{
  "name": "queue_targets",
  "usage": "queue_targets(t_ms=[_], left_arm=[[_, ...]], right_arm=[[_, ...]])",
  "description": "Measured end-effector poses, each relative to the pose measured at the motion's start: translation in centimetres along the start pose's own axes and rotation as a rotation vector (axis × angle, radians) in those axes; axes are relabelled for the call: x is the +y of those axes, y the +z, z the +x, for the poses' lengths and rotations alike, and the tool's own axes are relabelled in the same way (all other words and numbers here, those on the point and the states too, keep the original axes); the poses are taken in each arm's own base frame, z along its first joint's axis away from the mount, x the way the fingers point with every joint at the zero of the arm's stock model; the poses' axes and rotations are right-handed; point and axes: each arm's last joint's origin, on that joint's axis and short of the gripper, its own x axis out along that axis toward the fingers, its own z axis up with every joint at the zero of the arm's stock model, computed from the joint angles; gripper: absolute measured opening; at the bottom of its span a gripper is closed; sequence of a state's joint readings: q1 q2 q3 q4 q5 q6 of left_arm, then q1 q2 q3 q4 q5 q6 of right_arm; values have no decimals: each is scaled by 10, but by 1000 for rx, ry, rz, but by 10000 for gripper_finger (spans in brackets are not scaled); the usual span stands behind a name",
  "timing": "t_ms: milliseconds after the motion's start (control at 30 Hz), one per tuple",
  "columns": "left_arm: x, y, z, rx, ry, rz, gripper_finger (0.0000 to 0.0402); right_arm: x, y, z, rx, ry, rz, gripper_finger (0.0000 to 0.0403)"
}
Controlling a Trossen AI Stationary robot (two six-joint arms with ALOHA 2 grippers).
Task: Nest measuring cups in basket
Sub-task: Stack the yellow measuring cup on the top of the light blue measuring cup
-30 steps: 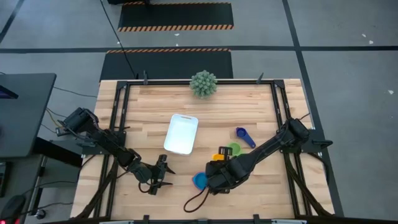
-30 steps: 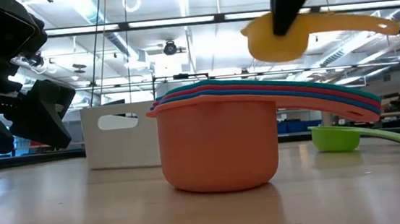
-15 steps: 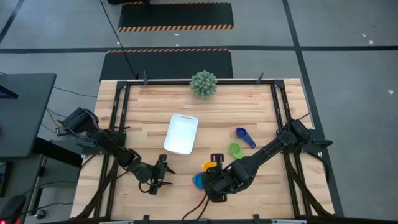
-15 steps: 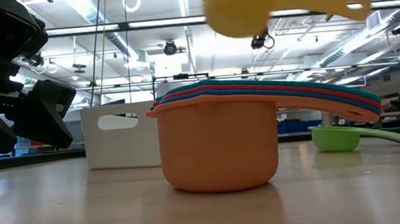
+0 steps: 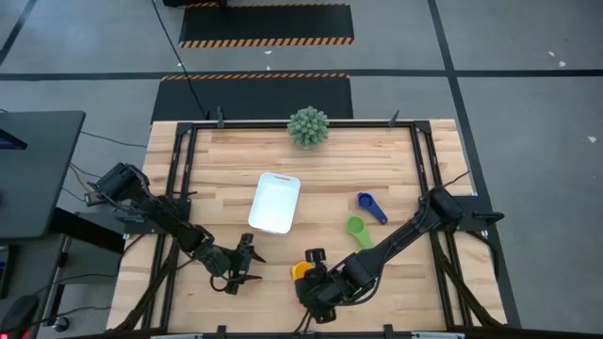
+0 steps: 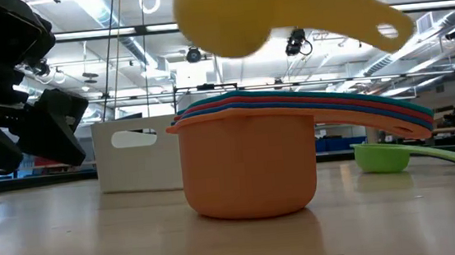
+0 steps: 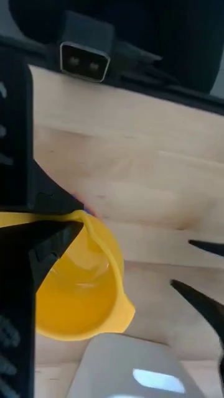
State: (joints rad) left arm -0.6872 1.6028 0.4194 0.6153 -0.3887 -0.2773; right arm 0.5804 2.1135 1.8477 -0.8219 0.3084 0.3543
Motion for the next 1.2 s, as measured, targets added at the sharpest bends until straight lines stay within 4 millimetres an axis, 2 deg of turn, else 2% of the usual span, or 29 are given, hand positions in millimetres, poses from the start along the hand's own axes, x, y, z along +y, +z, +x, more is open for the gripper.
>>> queue_targets(t_ms=[233, 600, 867, 1200], left_arm=[[1, 0, 0, -1, 4, -1, 233], [0, 1, 0, -11, -6, -13, 233], [0, 2, 0, -12, -9, -15, 233], [0, 2, 0, -12, -9, -12, 233]], right_arm=[[4, -5, 17, 46, 2, 5, 13], [-2, -7, 22, 73, -9, -28, 13], [-7, -18, 35, 123, 9, -20, 15], [-7, -18, 38, 116, 36, -20, 44]])
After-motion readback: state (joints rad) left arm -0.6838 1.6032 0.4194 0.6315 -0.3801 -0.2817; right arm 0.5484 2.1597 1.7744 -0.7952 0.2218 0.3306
